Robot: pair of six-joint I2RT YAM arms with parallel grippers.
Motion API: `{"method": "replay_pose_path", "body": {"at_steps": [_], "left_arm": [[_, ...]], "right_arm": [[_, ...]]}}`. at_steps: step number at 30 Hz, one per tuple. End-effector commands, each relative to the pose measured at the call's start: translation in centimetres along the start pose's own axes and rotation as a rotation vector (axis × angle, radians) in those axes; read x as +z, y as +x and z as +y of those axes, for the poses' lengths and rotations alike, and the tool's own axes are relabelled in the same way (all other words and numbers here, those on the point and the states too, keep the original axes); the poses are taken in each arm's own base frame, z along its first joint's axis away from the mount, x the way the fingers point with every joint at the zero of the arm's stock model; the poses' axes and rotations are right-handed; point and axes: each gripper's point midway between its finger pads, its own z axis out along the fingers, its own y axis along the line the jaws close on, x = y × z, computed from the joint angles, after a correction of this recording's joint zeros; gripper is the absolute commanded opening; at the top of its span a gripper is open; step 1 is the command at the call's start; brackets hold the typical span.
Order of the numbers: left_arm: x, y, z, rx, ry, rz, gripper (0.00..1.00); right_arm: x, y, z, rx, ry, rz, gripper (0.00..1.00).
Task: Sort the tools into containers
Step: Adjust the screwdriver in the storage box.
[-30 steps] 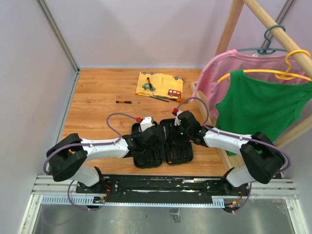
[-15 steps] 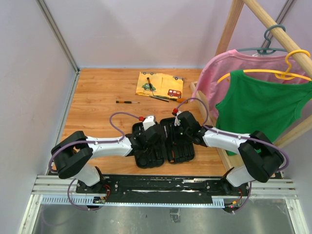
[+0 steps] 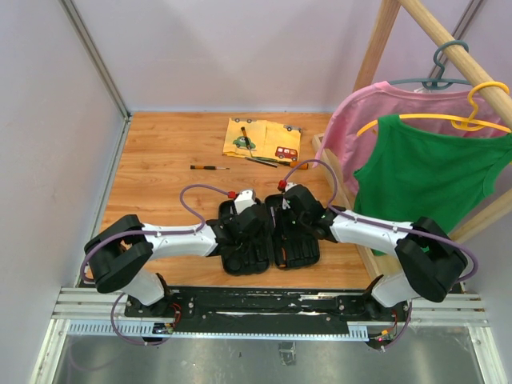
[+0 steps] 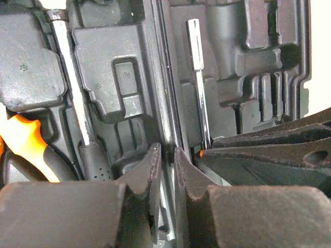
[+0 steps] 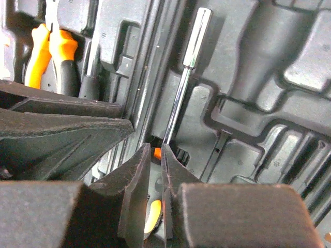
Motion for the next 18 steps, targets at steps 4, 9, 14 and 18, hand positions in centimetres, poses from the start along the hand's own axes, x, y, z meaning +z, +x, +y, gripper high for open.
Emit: {"method": "replay_pose_path", "body": {"at_steps": [4, 9, 14, 18], "left_arm": [[0.8, 0.7, 1.9, 0.021, -0.071, 0.020, 0.09], [0.8, 0.7, 1.8, 0.018, -0.071, 0.021, 0.09], [0.8, 0.7, 1.9, 0.017, -0.071, 0.019, 0.09], [0.8, 0.7, 1.8, 0.018, -0.069, 0.022, 0.08]], "right_arm": [[-0.8, 4.2, 0.5, -0.058, 0.022, 0.161, 0.12], [-0.7, 5.7, 0.1, -0.059, 0.053, 0.197, 0.10], [-0.6, 6.8, -1.2, -0.042, 0.101, 0.205, 0.10], [-0.6, 6.3, -0.9, -0.037, 0.089, 0.178, 0.12]]}}
